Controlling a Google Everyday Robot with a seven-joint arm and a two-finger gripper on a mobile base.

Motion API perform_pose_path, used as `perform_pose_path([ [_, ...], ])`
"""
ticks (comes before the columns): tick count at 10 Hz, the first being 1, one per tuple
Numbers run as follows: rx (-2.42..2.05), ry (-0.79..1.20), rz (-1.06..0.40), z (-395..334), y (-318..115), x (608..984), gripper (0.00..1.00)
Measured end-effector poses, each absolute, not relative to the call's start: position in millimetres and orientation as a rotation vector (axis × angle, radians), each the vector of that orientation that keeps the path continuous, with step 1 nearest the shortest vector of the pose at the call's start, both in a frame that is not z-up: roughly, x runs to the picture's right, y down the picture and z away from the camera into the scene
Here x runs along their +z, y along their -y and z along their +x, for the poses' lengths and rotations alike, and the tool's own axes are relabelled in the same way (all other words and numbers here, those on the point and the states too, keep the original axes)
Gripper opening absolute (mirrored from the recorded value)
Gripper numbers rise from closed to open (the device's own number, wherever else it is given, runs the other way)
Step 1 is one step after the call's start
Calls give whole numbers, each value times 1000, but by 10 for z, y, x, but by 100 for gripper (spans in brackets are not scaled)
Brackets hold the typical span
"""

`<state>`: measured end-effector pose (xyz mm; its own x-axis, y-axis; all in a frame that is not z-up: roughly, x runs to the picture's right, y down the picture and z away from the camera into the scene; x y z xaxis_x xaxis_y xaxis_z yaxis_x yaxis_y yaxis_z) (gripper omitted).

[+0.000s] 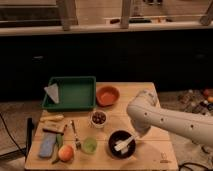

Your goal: Wipe purple bowl with brush

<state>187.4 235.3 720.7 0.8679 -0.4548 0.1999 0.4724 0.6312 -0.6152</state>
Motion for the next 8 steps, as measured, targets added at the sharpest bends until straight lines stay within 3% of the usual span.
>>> perform_pose_path([
  [3,-512,-17,-698,2064,-2293,7230,0],
  [8,-533,-15,-662,1915,-1968,7671,0],
])
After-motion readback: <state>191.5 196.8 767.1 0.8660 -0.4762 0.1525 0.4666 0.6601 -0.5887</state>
